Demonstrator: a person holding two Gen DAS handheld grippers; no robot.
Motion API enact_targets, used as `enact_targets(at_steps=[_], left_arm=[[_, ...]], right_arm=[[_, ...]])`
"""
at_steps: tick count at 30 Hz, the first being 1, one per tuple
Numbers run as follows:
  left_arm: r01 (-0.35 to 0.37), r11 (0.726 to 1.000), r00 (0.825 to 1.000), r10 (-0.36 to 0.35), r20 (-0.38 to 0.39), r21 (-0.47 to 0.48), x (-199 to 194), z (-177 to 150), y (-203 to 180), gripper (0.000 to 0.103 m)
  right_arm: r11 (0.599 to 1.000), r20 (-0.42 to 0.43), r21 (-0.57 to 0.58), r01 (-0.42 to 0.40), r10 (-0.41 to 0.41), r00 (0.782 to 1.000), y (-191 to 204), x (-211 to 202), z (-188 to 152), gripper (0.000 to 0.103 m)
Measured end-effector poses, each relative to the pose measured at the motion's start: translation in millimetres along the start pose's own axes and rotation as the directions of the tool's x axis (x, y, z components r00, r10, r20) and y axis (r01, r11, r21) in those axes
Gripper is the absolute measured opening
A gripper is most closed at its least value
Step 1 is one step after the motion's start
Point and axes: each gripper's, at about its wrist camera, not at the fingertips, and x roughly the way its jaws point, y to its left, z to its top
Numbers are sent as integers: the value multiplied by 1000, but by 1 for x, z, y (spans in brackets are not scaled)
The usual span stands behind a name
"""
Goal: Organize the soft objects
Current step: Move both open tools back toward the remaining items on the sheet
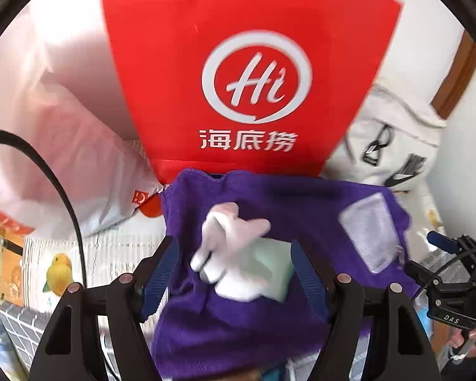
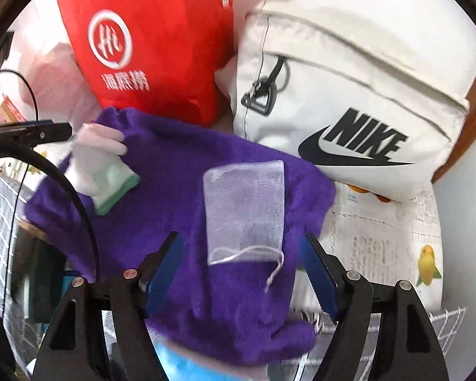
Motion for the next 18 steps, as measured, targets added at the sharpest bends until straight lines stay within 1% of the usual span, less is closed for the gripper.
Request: enact_targets(at_steps=[3,6,8,10,11,13,16,17,18], left_arm=[[60,998,998,-60,4,-2,-26,-13,3,71],[92,996,996,-92,9,-22,-49,-29,4,70],[90,996,996,-90,19,-19,-62,-43,0,70],[91,996,996,-91,12,-17,-76,-65,-4,70],[93,996,996,-93,7,-13,-75,-73,-9,70],[96,995,995,-96,12,3,-89,-99,-16,71],[61,998,998,-62,25,20,-107,-130,-24,71],[48,998,998,-49,27,30,-113,-141,-27,71],[38,998,999,-39,32,42,-119,-152,-30,71]], right_arm=[[1000,43,17,-9,8,999,4,-29,-8,75],[999,82,27,-18,16,996,10,-56,-19,75],[999,106,34,-19,15,994,14,-76,-32,75],[998,131,46,-30,24,991,20,-91,-49,75],[998,141,51,-42,34,989,23,-100,-61,75],[998,144,44,-50,43,989,29,-117,-84,75],[998,132,37,-45,40,990,37,-128,-118,76],[999,127,29,-43,39,991,41,-132,-134,76],[999,124,29,-43,39,991,43,-135,-146,79]])
